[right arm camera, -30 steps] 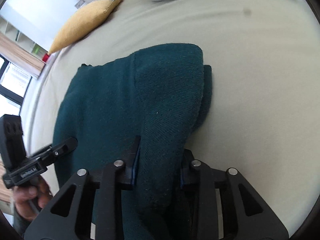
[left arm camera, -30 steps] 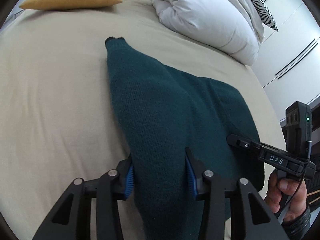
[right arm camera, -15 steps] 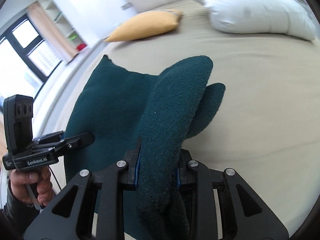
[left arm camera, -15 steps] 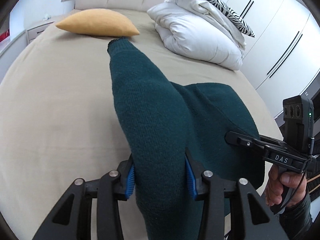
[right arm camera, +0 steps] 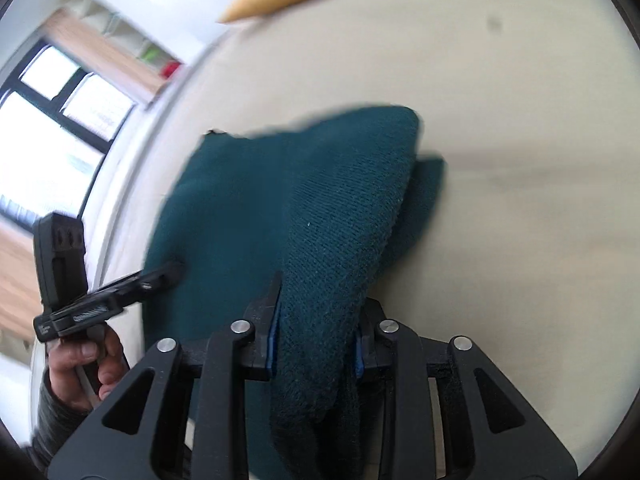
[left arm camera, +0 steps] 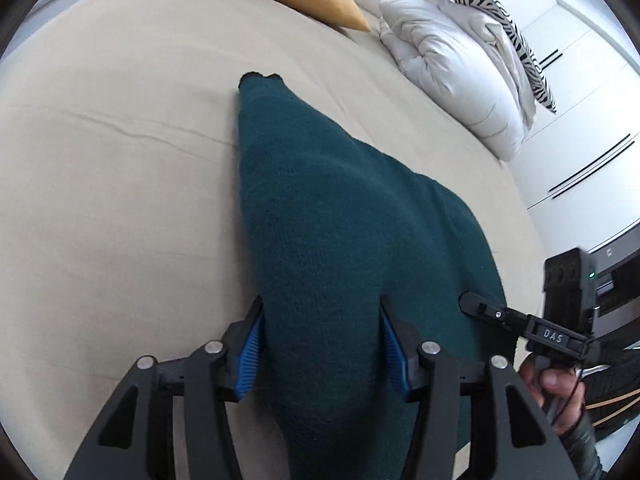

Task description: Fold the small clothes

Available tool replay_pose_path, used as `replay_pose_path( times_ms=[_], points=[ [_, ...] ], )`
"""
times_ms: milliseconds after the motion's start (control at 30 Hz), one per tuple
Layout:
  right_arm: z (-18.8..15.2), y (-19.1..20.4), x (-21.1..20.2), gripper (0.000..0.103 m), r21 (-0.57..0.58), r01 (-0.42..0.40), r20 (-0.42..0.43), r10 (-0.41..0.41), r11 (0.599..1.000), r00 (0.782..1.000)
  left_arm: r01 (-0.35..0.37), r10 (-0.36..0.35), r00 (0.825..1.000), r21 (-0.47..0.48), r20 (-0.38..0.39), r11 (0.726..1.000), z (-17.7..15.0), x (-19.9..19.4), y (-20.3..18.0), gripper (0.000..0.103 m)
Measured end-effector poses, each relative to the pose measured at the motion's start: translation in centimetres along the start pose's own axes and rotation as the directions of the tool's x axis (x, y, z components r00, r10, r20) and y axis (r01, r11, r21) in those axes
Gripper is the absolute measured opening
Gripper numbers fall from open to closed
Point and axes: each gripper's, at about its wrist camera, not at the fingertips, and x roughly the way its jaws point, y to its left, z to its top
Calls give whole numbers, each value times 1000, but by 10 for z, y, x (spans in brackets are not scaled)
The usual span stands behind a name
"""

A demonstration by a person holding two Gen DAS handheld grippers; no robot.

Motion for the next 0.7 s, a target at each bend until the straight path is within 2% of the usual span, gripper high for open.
replay_pose_path(
  times_ms=[67, 133, 267, 367, 433, 500, 533, 633, 700],
  points=[
    [-8, -13, 0, 33, 46, -53, 21, 52, 998, 998, -17, 17, 1000, 31, 10, 999, -1, 2, -4, 61],
    [-5, -16, 5, 33, 65, -72, 24, 71, 995, 997, -19, 18, 1000, 29, 10, 999, -2, 3, -4, 62],
    [7, -18, 1, 35, 70, -71, 13, 70, 995, 997, -3, 3, 1000, 14, 12, 1000, -1, -1, 1, 63],
    [19, -30, -9, 44, 113, -64, 35, 61, 991, 998, -4, 5, 1000, -3, 24, 1000, -4, -11, 4, 64],
    [20, -46, -27, 45, 134, -37, 78, 27, 990, 997, -39, 39, 998, 10, 59, 999, -6, -23, -1, 64],
    [18, -49, -53, 46, 145, 12, 134, -32, 989, 991, -113, 108, 987, 34, 116, 993, -10, -42, -11, 62],
    [17, -49, -64, 46, 152, 7, 159, -32, 988, 987, -135, 127, 980, 42, 151, 990, -12, -51, -17, 62],
    [14, -32, -84, 46, 111, -103, 206, 79, 988, 975, -116, 94, 968, 82, 233, 990, -18, -71, -37, 63],
    [10, -9, -82, 46, 43, -169, 195, 158, 985, 968, -97, 62, 967, 131, 246, 987, -21, -69, -53, 64]
  ],
)
